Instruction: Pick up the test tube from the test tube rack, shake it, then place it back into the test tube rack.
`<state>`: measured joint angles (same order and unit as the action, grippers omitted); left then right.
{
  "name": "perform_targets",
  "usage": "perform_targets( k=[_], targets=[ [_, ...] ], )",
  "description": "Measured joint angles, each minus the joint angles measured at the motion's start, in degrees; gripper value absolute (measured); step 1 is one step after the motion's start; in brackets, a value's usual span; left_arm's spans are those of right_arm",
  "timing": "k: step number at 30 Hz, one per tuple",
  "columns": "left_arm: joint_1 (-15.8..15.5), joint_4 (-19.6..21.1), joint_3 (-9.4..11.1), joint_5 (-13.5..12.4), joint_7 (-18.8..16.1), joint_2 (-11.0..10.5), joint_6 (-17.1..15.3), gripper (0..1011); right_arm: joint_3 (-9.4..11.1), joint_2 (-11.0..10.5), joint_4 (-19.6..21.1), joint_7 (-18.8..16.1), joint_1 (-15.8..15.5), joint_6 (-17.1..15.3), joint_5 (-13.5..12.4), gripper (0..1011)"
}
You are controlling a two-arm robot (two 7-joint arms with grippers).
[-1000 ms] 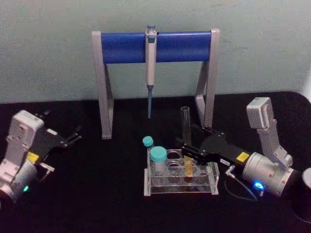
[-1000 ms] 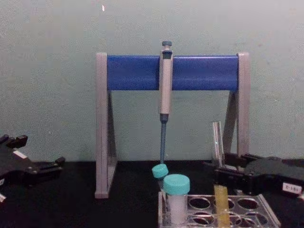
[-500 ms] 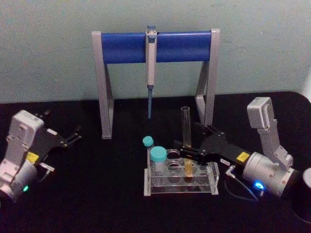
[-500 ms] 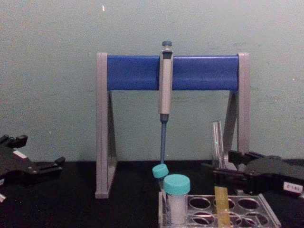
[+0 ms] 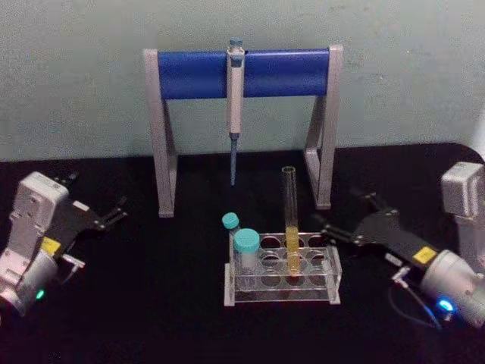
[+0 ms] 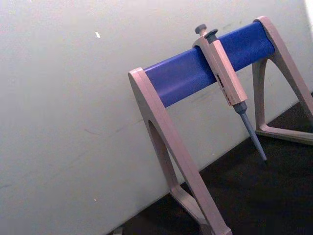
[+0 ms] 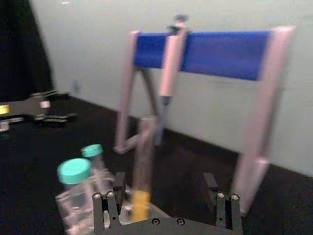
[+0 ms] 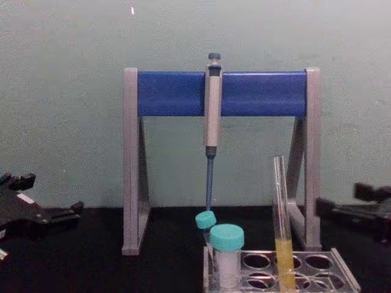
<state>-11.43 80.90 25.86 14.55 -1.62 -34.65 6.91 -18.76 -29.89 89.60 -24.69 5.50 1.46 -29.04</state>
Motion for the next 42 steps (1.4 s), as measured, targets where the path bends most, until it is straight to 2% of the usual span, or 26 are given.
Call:
perform_targets(
  k=[3, 7, 10, 16, 22, 29, 42],
  targets=[
    [0.0, 0.0, 0.0, 0.0, 0.0, 0.0, 0.0, 1010, 2.27, 0.6, 1.25, 5.06, -2.56, 1.69, 2.63, 1000],
    [0.0, 0.0, 0.0, 0.0, 0.0, 0.0, 0.0, 1010, 3.14, 1.56, 1.22, 9.08, -3.56, 2.66, 5.64, 1000],
    [0.0, 0.0, 0.0, 0.0, 0.0, 0.0, 0.0, 1009, 3.52, 3.19, -0.26, 13.01, -4.04, 3.33, 8.96, 1000],
    [0.0, 0.0, 0.0, 0.0, 0.0, 0.0, 0.0, 1010, 3.83, 5.86, -3.89, 16.11, -3.88, 3.45, 11.45, 1000],
    [0.0, 0.0, 0.0, 0.0, 0.0, 0.0, 0.0, 1009, 4.15, 7.61, -7.02, 16.75, -3.29, 2.93, 12.06, 1000],
    [0.0, 0.0, 0.0, 0.0, 0.0, 0.0, 0.0, 1010, 4.19, 8.62, -9.57, 15.2, -2.43, 1.98, 12.56, 1000],
    [0.0, 0.0, 0.0, 0.0, 0.0, 0.0, 0.0, 1010, 4.15, 8.66, -9.71, 14.97, -2.35, 1.86, 12.67, 1000]
  ],
)
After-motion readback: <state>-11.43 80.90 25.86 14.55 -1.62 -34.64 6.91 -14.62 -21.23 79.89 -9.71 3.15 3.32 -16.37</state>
